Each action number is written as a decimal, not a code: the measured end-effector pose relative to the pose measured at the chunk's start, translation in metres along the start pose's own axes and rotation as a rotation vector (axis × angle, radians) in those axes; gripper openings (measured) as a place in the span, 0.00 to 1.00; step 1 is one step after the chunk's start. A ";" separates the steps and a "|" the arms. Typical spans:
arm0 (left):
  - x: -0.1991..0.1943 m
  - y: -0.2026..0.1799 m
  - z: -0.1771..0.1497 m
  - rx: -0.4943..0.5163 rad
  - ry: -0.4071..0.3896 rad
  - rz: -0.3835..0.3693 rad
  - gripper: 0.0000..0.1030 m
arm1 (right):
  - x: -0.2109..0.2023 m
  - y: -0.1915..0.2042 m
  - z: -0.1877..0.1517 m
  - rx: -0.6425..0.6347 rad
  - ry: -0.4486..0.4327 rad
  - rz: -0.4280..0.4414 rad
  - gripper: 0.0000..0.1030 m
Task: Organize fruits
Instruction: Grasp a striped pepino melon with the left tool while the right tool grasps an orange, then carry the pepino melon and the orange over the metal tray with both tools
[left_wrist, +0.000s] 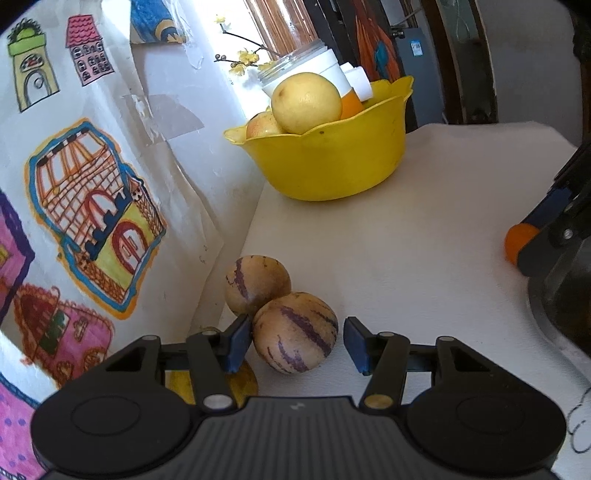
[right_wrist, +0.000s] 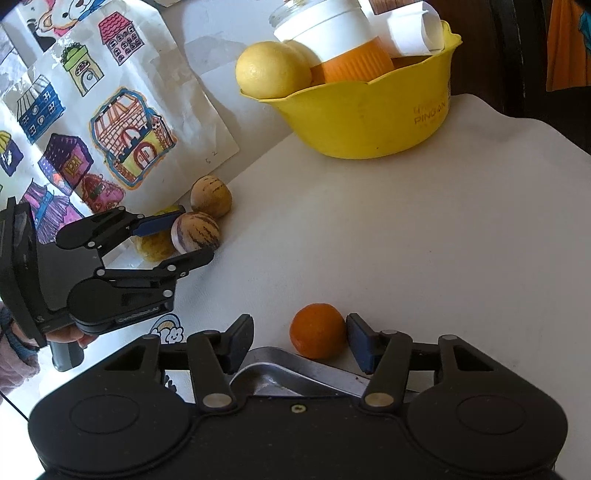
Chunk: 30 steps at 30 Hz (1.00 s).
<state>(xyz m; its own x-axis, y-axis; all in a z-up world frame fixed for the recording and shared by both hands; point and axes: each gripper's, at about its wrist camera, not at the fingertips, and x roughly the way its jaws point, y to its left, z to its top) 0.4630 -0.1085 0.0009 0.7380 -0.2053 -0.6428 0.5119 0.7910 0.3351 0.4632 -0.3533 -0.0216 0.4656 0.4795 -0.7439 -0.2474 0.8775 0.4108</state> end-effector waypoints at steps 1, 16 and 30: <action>-0.001 0.001 -0.001 -0.005 -0.002 -0.007 0.57 | 0.000 0.001 0.000 -0.013 -0.001 -0.006 0.56; 0.000 -0.003 -0.007 -0.001 -0.030 0.001 0.57 | 0.001 0.030 -0.004 -0.194 -0.032 -0.152 0.39; -0.022 -0.021 -0.008 -0.102 -0.029 -0.074 0.52 | -0.009 0.025 -0.001 -0.189 -0.049 -0.137 0.33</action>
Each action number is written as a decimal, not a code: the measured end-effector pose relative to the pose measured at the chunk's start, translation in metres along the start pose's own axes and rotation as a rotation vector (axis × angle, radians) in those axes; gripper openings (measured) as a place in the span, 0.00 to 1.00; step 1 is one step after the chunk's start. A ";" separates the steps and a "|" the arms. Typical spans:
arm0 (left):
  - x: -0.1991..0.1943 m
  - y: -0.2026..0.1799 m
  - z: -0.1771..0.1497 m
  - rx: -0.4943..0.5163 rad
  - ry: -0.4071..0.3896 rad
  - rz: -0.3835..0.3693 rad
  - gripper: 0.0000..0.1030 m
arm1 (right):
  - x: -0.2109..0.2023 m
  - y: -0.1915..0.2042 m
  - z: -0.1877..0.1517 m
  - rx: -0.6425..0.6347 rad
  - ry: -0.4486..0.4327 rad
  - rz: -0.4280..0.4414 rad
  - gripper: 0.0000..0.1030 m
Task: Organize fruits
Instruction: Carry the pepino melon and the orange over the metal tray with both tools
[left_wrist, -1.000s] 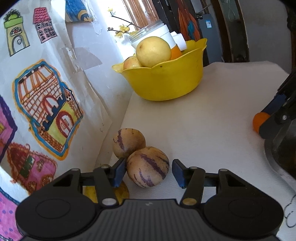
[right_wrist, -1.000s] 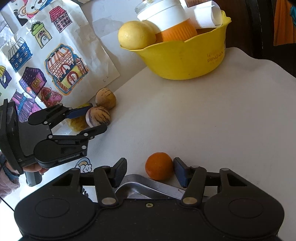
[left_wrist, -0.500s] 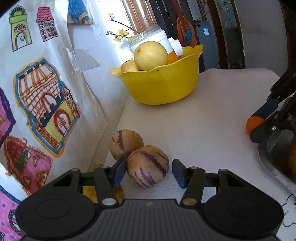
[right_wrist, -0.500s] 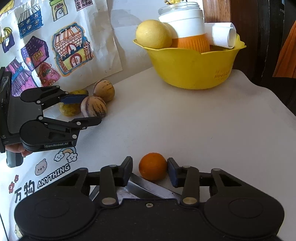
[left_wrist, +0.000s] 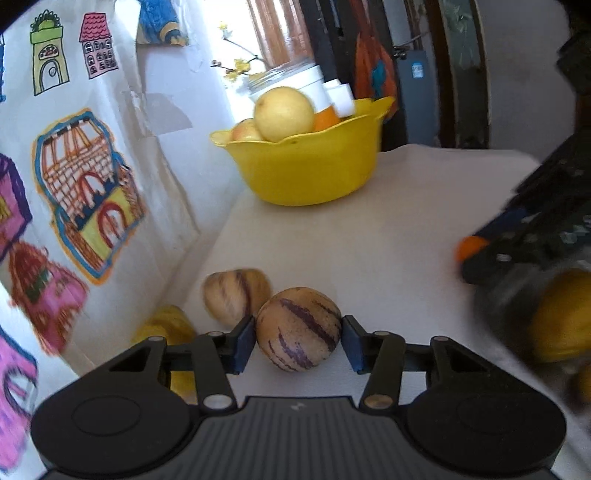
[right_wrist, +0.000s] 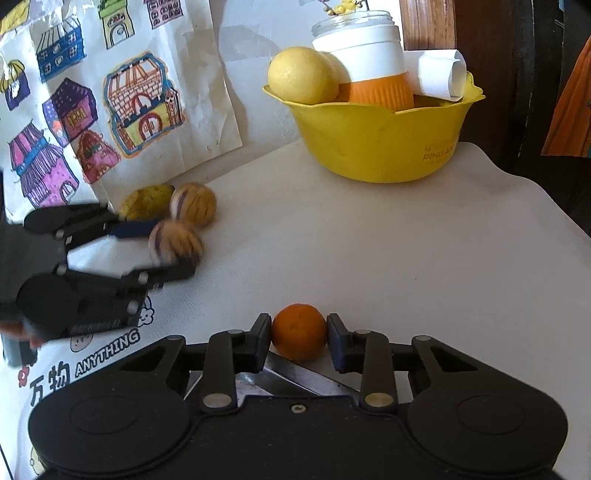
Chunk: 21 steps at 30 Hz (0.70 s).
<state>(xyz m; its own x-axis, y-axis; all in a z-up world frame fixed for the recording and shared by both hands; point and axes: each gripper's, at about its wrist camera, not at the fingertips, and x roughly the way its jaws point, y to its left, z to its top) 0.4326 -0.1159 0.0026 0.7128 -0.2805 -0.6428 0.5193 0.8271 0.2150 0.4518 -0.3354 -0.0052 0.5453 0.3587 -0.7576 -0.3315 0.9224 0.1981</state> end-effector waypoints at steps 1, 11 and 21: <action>-0.003 -0.002 -0.001 -0.013 0.001 -0.013 0.52 | -0.002 -0.001 0.000 0.001 -0.006 0.006 0.33; -0.026 0.011 -0.007 -0.331 -0.012 -0.195 0.52 | -0.023 -0.003 -0.004 0.028 -0.070 0.051 0.33; -0.068 -0.011 -0.007 -0.395 -0.061 -0.237 0.52 | -0.067 0.005 -0.017 0.015 -0.106 0.074 0.33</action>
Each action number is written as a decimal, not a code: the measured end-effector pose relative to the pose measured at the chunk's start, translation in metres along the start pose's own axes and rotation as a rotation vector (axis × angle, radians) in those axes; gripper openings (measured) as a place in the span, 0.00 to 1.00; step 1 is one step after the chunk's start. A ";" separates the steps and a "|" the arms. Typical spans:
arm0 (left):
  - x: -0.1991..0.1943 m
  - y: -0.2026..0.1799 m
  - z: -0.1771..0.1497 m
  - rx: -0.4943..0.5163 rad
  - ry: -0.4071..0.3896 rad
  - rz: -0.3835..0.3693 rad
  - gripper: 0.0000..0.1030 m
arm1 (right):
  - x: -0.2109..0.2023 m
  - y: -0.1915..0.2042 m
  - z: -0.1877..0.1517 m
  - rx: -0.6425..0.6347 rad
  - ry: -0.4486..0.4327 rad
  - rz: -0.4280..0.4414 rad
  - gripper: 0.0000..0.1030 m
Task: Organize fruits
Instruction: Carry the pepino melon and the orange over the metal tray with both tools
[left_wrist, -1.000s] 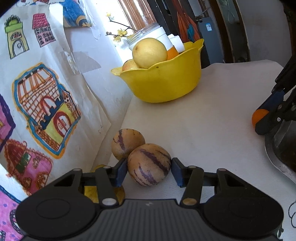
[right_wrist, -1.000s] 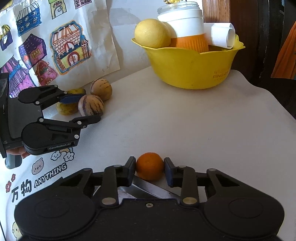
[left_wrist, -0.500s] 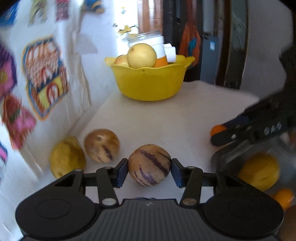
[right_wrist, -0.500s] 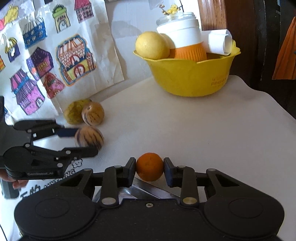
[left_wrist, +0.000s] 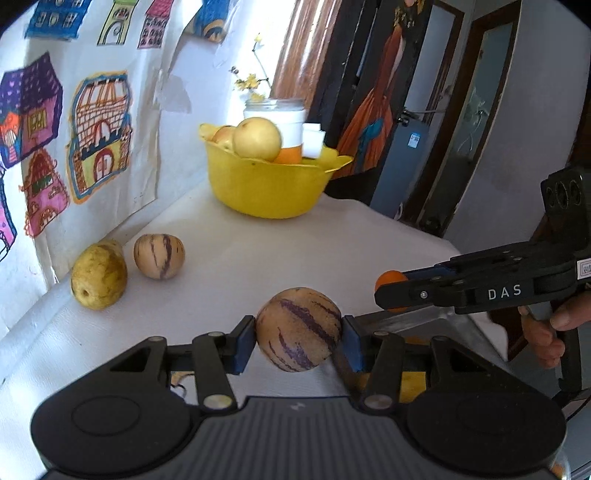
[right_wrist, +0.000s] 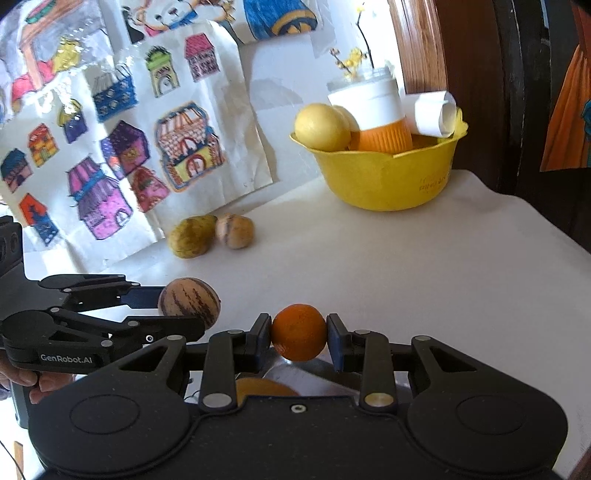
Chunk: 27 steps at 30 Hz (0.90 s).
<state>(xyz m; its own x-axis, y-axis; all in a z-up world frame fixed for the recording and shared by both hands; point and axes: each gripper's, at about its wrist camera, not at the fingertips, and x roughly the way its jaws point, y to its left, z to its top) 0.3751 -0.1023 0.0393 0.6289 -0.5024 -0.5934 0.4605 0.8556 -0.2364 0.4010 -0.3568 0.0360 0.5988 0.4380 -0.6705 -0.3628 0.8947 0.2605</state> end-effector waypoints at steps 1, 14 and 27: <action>-0.002 -0.004 0.000 -0.003 -0.002 -0.003 0.52 | -0.006 0.001 -0.001 -0.003 -0.004 0.000 0.33; -0.032 -0.053 -0.017 0.012 -0.027 -0.048 0.52 | -0.080 0.009 -0.044 -0.029 -0.017 -0.020 0.33; -0.078 -0.102 -0.064 0.052 -0.032 -0.062 0.52 | -0.110 0.016 -0.101 -0.053 0.010 -0.032 0.33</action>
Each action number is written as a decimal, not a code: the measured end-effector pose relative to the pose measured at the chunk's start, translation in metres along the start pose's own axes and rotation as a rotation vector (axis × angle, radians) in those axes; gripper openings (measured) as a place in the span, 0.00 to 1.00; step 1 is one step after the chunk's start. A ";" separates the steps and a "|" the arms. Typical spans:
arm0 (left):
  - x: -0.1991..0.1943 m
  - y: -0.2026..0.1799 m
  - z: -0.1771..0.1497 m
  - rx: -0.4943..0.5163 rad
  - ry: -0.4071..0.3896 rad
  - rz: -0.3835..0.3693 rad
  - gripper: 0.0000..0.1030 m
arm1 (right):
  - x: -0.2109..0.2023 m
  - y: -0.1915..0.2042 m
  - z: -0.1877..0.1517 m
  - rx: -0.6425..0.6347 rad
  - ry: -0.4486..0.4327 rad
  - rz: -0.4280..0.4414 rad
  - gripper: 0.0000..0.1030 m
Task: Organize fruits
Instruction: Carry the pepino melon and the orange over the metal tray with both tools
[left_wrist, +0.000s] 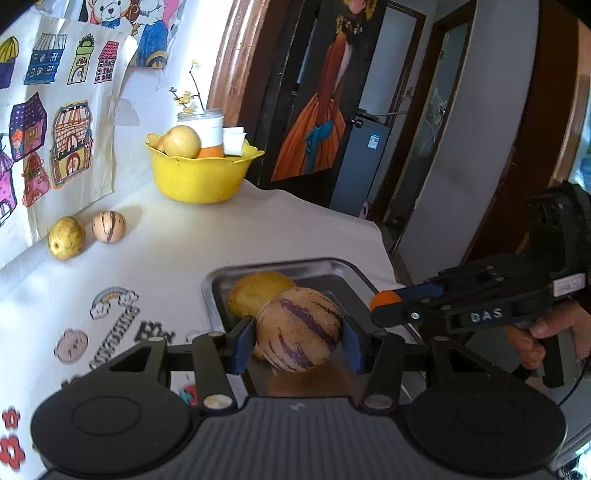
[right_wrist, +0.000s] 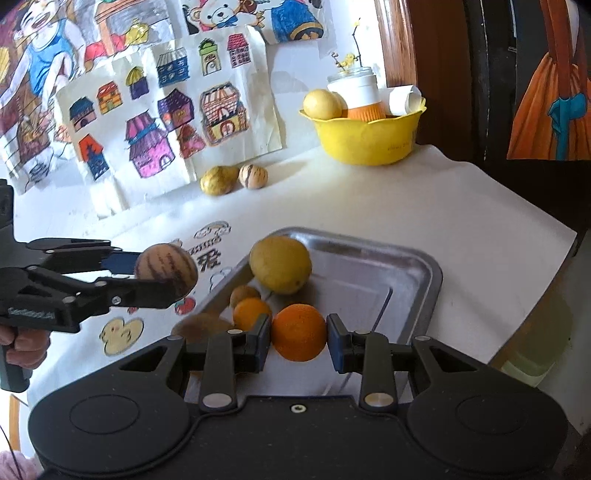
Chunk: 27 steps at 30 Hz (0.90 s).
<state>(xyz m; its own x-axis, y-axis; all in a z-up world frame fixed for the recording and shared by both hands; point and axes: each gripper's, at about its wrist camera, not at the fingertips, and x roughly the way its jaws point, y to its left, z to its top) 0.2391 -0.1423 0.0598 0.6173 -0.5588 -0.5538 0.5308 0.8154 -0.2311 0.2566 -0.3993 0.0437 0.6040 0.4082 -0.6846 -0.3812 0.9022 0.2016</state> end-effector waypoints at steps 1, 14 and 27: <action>-0.004 -0.005 -0.004 0.008 0.000 -0.001 0.52 | -0.001 0.001 -0.004 -0.002 0.002 0.003 0.33; -0.019 -0.046 -0.040 0.122 0.075 0.027 0.52 | -0.004 0.012 -0.034 -0.040 0.023 -0.007 0.33; -0.011 -0.073 -0.056 0.250 0.150 0.091 0.52 | -0.003 0.013 -0.050 -0.084 0.031 -0.055 0.33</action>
<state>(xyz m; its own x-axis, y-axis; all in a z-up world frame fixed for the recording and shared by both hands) 0.1608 -0.1869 0.0378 0.5857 -0.4418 -0.6796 0.6154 0.7880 0.0181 0.2145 -0.3957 0.0133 0.6039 0.3530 -0.7146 -0.4063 0.9077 0.1051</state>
